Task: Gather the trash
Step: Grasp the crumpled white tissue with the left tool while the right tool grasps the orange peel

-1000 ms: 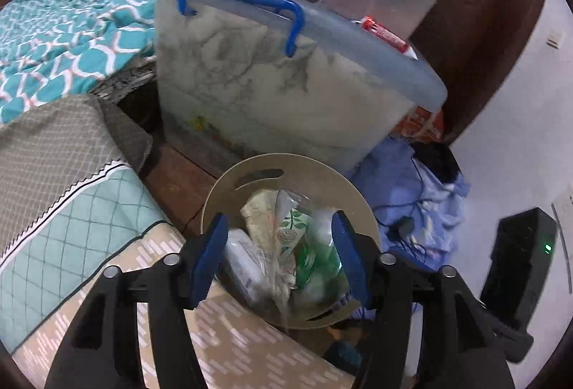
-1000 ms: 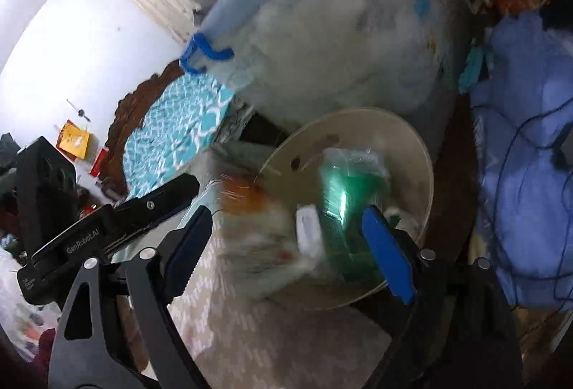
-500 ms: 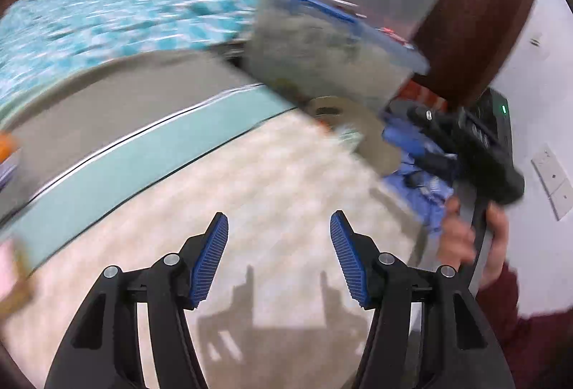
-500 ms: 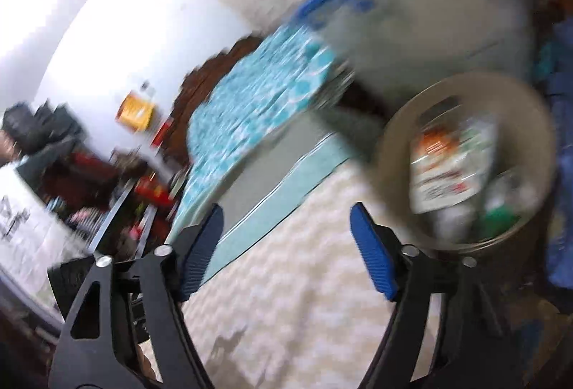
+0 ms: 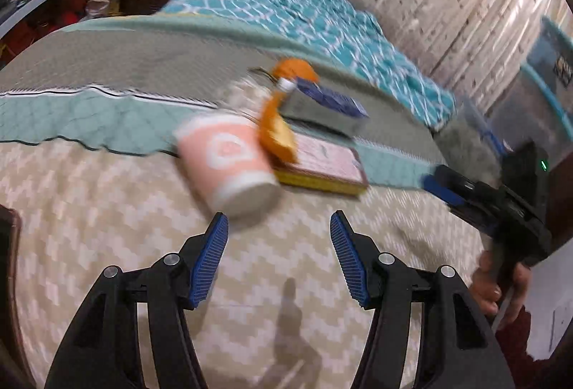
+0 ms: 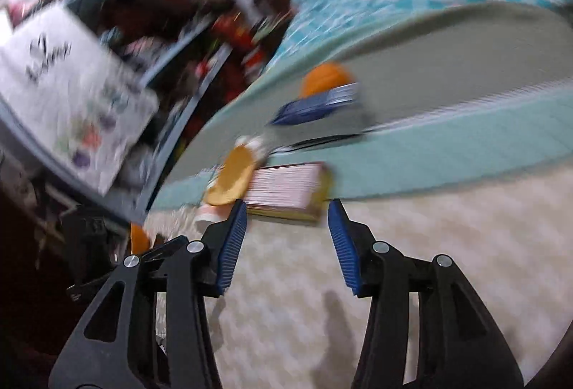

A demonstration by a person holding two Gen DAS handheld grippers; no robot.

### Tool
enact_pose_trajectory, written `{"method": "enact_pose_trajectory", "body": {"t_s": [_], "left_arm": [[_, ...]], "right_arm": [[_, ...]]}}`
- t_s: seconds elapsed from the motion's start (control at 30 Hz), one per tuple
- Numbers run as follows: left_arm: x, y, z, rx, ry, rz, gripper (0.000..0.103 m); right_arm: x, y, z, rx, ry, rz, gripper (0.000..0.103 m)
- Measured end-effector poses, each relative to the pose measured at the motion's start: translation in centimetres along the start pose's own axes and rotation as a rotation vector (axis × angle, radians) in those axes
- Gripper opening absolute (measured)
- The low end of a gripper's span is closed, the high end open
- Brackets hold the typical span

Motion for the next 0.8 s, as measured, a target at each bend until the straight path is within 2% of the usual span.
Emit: {"method": "enact_pose_trajectory", "body": {"t_s": [0.07,0.13,0.23,0.33,0.4,0.47,0.53,0.63,0.7,0.73,0.77,0.8], "left_arm": [[-1.6,0.0,1.2,0.017,-0.013,0.008,0.056],[-2.7,-0.2,2.9,0.036,-0.018,0.004,0.057],[-4.8,0.8,7.1,0.071,-0.051,0.002,0.057],[-6.3,2.8,10.1,0.044,-0.095,-0.049,0.057],[-6.0,4.9,11.5,0.013,-0.078,-0.062,0.057],[-5.1,7.7,12.2,-0.037,-0.030,-0.056,0.066],[-4.7,10.1,12.5,-0.071,-0.013,-0.046,0.070],[-3.4,13.3,11.7,-0.157,0.014,-0.072,0.071],[-2.6,14.6,10.9,-0.191,0.060,-0.040,0.069],[-1.7,14.7,10.7,-0.183,0.109,-0.016,0.052],[-1.3,15.1,10.5,-0.214,0.126,-0.028,0.046],[-0.6,14.9,10.2,-0.212,0.145,-0.020,0.044]], "right_arm": [[-1.4,3.5,1.1,-0.042,-0.009,-0.004,0.053],[-2.5,6.4,1.9,-0.068,-0.019,-0.030,0.062],[-3.8,10.5,2.5,-0.120,-0.067,-0.075,0.066],[-4.4,13.7,2.3,-0.146,-0.121,-0.130,0.072],[-4.8,14.9,2.3,-0.150,-0.156,-0.144,0.070],[-4.5,14.5,1.7,-0.138,-0.196,-0.163,0.059],[-4.0,13.4,1.3,-0.139,-0.205,-0.164,0.048],[-2.6,10.5,0.2,-0.124,-0.184,-0.178,0.035],[-1.6,8.1,-0.8,-0.095,-0.170,-0.210,0.035],[-1.4,7.1,-1.1,-0.081,-0.171,-0.221,0.034],[-0.9,5.6,-1.8,-0.064,-0.175,-0.244,0.033],[-0.5,4.4,-2.3,-0.049,-0.173,-0.258,0.033]]}}
Point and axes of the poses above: each gripper's, at about its wrist camera, not at the fingertips, and y roughly the way its jaws point, x to its right, z to its top, the point moved 4 cm from there along y, roughly the way its jaws point, and after that the axes turned 3 degrees about x, right-handed, at the moved point
